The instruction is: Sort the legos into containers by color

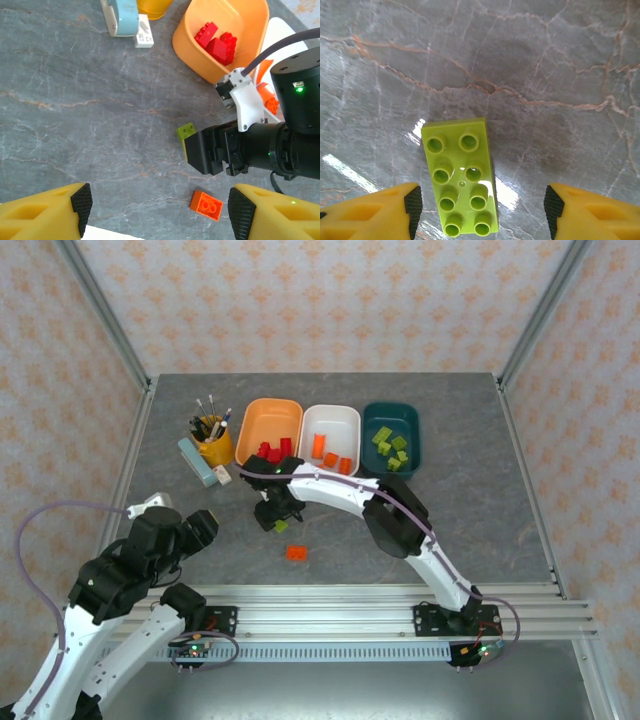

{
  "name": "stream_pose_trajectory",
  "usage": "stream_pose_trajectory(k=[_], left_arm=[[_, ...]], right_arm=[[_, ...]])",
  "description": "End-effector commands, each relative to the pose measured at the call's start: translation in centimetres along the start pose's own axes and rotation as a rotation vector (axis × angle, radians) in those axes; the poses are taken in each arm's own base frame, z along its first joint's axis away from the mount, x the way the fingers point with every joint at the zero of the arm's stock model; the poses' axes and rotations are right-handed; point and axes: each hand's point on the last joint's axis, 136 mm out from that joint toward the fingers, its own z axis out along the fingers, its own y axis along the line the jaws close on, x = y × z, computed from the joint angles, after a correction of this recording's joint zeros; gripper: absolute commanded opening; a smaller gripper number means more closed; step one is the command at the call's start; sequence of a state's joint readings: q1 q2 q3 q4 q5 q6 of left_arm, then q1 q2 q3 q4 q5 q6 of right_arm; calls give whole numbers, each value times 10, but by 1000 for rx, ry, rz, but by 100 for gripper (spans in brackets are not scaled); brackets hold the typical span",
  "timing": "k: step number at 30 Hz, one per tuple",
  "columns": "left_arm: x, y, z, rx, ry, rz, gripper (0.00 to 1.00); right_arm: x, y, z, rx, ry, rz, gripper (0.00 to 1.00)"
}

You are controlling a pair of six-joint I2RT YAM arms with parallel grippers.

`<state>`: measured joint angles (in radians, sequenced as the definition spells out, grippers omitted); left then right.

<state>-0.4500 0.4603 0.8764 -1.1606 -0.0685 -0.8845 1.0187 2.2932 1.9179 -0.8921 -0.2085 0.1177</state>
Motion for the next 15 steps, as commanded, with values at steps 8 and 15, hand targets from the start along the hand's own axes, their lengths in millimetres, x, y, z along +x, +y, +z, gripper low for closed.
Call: stream_pose_trajectory(k=[8,15], left_arm=[[3,4,4,-29,15,15,75],[5,-1,8,-14,28,17,75]], right_arm=[[11,3,13,48,54,-31,56],[8,5,14,52,45,-32,59]])
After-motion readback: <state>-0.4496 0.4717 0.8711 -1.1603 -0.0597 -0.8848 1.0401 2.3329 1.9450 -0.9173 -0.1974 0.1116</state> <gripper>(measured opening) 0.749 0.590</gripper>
